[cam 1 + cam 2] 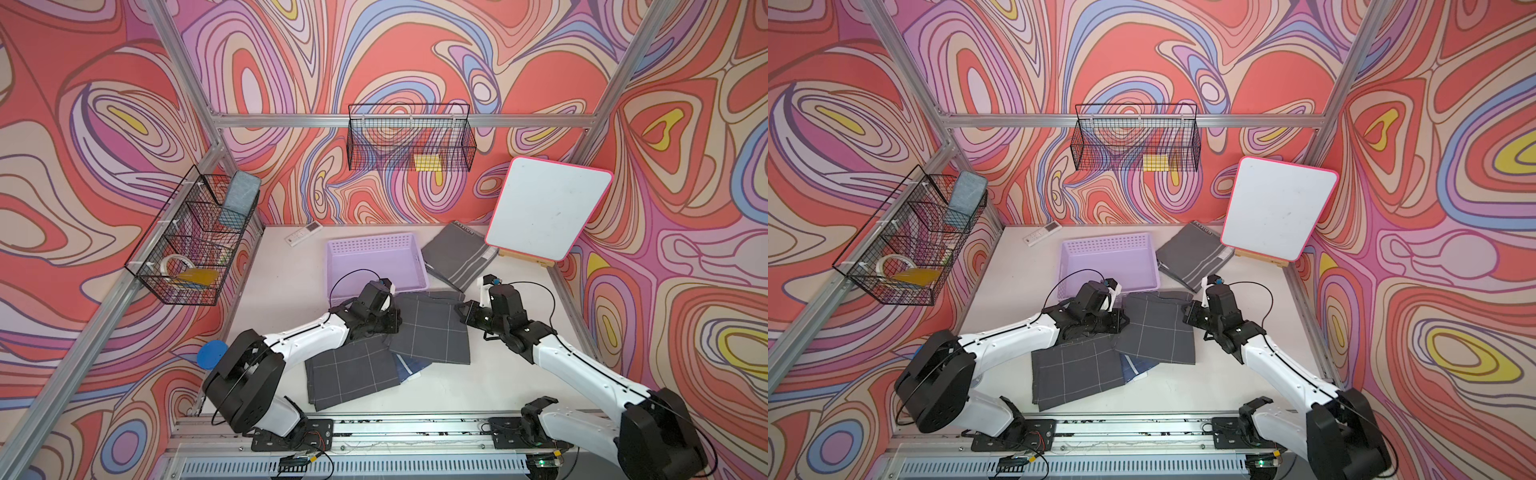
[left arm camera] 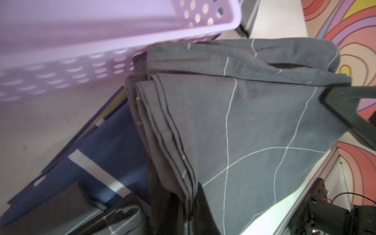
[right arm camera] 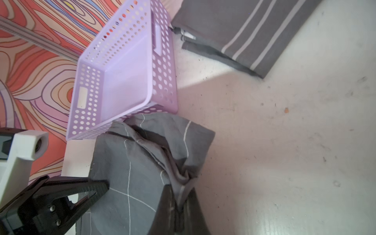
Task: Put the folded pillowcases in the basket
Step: Pick up the pillowcase at the center of the board, then place the pillowcase at the center of the board.
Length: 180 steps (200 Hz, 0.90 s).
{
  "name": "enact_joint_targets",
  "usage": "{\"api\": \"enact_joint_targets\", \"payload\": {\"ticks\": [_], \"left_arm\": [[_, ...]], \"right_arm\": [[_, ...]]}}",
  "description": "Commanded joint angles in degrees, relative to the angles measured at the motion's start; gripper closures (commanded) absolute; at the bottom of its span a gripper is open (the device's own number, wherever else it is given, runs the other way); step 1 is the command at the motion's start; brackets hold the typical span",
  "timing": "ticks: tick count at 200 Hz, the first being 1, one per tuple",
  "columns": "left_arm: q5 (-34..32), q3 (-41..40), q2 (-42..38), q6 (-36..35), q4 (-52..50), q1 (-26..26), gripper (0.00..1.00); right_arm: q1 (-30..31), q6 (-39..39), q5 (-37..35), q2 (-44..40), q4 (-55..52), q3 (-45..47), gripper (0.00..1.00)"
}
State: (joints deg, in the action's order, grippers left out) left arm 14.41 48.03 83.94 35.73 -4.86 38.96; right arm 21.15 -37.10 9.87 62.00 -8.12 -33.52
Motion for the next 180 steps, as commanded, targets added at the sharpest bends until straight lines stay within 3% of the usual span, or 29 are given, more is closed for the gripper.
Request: {"api": "enact_joint_targets", "payload": {"ticks": [1, 52, 95, 180], "left_arm": [[1.1, -0.5, -4.2, -1.7, 1.6, 0.0, 1.0], [-3.1, 0.5, -10.1, -1.4, -0.2, -0.3, 1.0], [-4.7, 4.5, -10.7, -2.9, -4.1, -1.4, 1.0], [-3.4, 11.0, -11.4, -7.2, -8.9, -9.6, 1.0]], "right_arm": [[0.1, 1.8, -1.9, -3.3, -1.7, 0.0, 1.0], [0.1, 3.8, -1.5, -4.8, -1.0, -4.5, 1.0], [0.1, 5.0, -0.2, 0.8, 0.3, -11.9, 1.0], [0.1, 6.4, 2.7, 13.2, 3.3, -24.7, 1.0]]}}
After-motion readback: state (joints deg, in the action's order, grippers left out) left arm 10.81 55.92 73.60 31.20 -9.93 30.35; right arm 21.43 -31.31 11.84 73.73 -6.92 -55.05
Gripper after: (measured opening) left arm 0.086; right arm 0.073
